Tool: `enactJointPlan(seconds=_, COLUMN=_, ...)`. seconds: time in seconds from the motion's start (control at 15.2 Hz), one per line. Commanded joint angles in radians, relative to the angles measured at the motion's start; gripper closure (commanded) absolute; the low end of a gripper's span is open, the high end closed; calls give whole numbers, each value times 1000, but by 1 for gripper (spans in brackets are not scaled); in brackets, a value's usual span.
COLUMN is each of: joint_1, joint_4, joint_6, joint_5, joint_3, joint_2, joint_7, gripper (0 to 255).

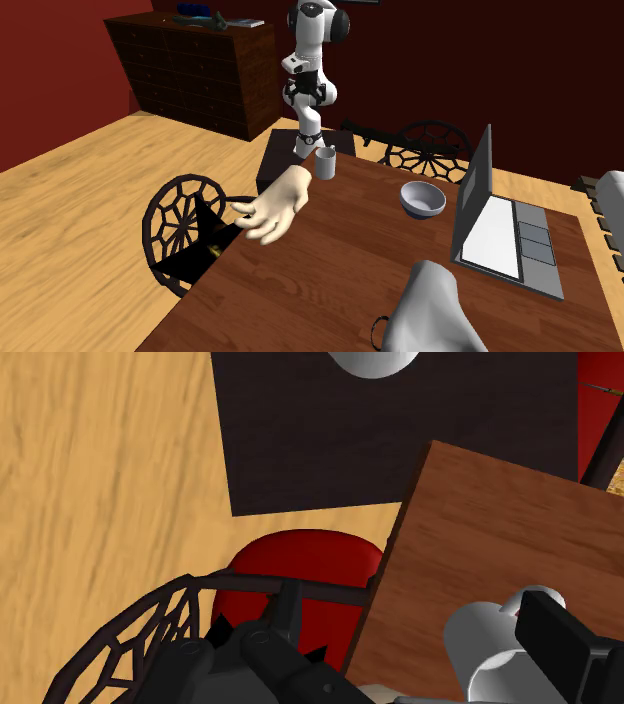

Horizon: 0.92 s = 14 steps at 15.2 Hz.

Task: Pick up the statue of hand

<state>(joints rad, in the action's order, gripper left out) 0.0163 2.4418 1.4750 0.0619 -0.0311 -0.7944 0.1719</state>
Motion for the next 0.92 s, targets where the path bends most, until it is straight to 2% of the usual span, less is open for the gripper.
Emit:
enactJointPlan(seconds=0.0, joint_1=0, joint_4=0, joint_6=0, joint_5=0, joint_3=0, joint_2=0, joint_7=0, gripper=0)
enactJointPlan(seconds=0.4, joint_1=4, joint_4=-42, joint_6=204, joint_5=0, joint_3=35, joint_2=184, joint_7=-47, gripper=0)
enactJointPlan(seconds=0.86, joint_1=15, joint_4=-151, joint_6=397, joint_5=-21, joint_3=69, joint_2=416, joint_7=-110, gripper=0)
